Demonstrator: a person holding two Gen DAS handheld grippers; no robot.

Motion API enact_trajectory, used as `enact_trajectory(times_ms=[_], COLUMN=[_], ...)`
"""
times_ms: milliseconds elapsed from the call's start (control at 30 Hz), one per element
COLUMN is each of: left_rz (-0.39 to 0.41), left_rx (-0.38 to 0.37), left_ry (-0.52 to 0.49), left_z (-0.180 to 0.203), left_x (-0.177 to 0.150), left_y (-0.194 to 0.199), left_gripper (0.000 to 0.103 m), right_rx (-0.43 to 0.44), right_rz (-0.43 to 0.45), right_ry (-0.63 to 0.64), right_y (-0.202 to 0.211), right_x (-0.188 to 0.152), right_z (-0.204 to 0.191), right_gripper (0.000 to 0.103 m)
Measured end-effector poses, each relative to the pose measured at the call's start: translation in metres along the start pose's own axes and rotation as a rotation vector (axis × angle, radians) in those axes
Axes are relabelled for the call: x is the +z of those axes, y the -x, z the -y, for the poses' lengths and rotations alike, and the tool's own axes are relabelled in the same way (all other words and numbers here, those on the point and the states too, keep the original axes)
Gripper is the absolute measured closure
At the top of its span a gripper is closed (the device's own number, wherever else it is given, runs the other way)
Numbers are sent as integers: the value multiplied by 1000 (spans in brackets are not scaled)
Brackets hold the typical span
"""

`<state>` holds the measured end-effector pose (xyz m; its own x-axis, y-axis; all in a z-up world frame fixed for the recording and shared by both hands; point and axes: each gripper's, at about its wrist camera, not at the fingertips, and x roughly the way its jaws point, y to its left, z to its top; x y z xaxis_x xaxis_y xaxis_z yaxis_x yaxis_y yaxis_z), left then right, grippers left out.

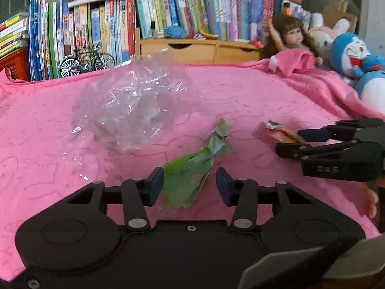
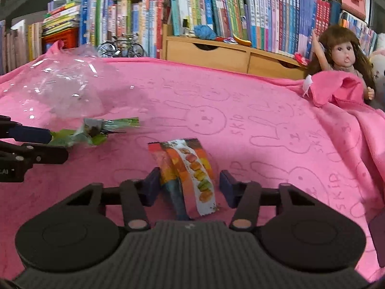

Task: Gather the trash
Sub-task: 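Grasp the green wrapper with the left tool while the right tool grasps the snack packet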

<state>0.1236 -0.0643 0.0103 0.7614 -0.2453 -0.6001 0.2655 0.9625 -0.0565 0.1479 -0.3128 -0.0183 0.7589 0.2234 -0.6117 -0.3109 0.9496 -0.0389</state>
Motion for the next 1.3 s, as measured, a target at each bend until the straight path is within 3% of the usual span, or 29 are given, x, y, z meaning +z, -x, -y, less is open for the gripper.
enact_trajectory(times_ms=[33, 167, 333, 467, 533, 567, 633, 733, 767, 1033, 1300], left_rz=[17, 83, 109, 31, -3, -25, -61, -54, -53, 20, 77], left_rx=[-9, -46, -43, -73, -55, -47, -34, -17, -18, -5, -17], left_ry=[-5, -46, -78, -66, -71, -79, -89, -80, -82, -73, -10], left_z=[1, 5, 17, 25, 28, 30, 35, 38, 39, 40, 37], left_x=[-1, 1, 18, 26, 25, 23, 19, 14, 13, 5, -23], left_y=[8, 35, 24, -10, -26, -33, -42, -39, -35, 12, 76], left_gripper=[55, 22, 17, 17, 20, 27, 49, 56, 72, 78, 79], right_rx=[10, 26, 9, -13, -27, -32, -35, -38, -35, 9, 73], right_rz=[2, 20, 40, 45, 47, 47, 48, 53, 56, 93, 133], right_ry=[-3, -1, -15, -33, -30, -29, -31, -25, -25, -38, -61], right_y=[3, 17, 31, 43, 49, 52, 57, 64, 66, 82, 103], right_x=[-1, -5, -8, -13, -17, -19, -23, -28, -30, -36, -45], right_z=[-1, -3, 2, 11, 13, 14, 15, 14, 13, -3, -27], right_gripper=[51, 52, 52, 52, 52, 52, 52, 52, 52, 52, 52])
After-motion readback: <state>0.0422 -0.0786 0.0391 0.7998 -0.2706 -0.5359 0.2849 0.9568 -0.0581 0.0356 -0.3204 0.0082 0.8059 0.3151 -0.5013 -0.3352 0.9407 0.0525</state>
